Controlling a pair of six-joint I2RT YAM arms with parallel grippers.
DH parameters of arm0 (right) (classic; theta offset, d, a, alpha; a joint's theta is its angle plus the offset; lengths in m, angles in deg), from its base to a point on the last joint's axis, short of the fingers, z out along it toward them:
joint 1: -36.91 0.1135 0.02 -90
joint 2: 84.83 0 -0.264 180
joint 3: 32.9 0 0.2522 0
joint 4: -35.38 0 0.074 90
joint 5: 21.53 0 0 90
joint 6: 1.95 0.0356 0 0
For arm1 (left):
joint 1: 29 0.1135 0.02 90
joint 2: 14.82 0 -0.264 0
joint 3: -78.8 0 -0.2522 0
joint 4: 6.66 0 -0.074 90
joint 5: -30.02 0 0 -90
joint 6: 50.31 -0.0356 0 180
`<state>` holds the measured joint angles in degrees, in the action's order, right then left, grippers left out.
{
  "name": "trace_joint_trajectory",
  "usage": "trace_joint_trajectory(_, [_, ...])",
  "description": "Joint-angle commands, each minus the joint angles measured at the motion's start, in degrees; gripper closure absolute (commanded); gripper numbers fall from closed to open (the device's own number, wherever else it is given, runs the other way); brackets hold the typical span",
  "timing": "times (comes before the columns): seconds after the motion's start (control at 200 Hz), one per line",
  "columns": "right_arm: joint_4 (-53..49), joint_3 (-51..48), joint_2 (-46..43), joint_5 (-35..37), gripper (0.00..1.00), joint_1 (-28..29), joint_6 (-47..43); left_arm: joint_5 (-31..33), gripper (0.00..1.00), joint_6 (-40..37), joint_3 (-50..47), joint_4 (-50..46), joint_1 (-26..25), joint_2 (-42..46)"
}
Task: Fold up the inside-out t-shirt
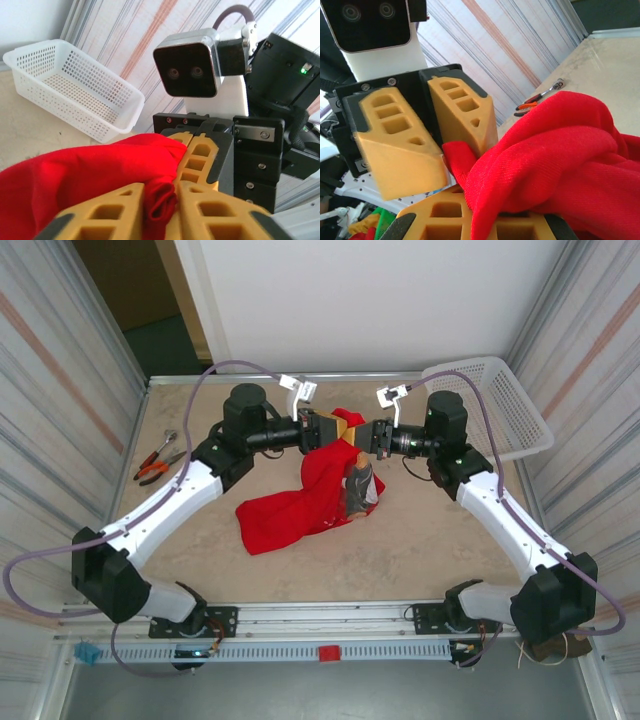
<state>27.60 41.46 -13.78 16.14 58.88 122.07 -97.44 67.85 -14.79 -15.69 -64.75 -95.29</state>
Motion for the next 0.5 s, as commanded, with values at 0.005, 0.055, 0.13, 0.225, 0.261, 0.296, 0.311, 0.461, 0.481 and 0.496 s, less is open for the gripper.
trace_joint_trajectory(0.005, [1.23, -0.13, -0.82, -0.09, 1.0, -0.36, -0.01, -1.99, 0.93, 0.61, 1.89, 2.77, -0.38, -0.13])
trace_joint_trajectory(0.055, [0.87, -0.13, -0.73, -0.11, 1.0, -0.35, -0.09, -1.94, 1.0, 1.03, 1.93, 3.43, -0.39, -0.22])
trace_joint_trajectory(0.13, [-2.22, -0.34, -1.19, 2.32, 0.51, -0.72, -1.36, -0.44, 1.0, 1.44, 2.55, 3.5, -0.39, -0.09])
trace_joint_trajectory(0.225, [-5.04, -3.16, -3.36, 6.86, 0.29, -1.53, -3.3, 1.24, 1.0, 1.68, 5.91, 0.34, 0.23, -0.17])
trace_joint_trajectory(0.261, [-5.56, -4.59, -4.0, 8.45, 0.27, -1.67, -3.83, 1.08, 1.0, 1.65, 7.79, -1.4, 0.61, -0.45])
trace_joint_trajectory(0.296, [-5.71, -5.97, -4.16, 9.73, 0.26, -1.57, -4.05, 0.51, 1.0, 1.77, 9.75, -2.59, 1.0, -0.72])
trace_joint_trajectory(0.311, [-5.6, -6.58, -4.16, 10.17, 0.26, -1.58, -4.01, 0.19, 1.0, 1.79, 10.56, -2.99, 1.03, -0.81])
trace_joint_trajectory(0.461, [-3.35, -10.62, -1.88, 13.8, 0.26, -1.14, -2.55, -2.27, 1.0, 2.69, 16.78, -4.21, 1.29, -0.96])
trace_joint_trajectory(0.481, [-3.41, -10.67, -1.66, 14.3, 0.27, -1.18, -2.51, -2.58, 1.0, 3.07, 17.23, -3.94, 1.38, -0.92])
trace_joint_trajectory(0.496, [-3.54, -10.68, -1.48, 14.61, 0.27, -1.21, -2.55, -2.99, 1.0, 3.54, 17.54, -3.47, 1.46, -0.84])
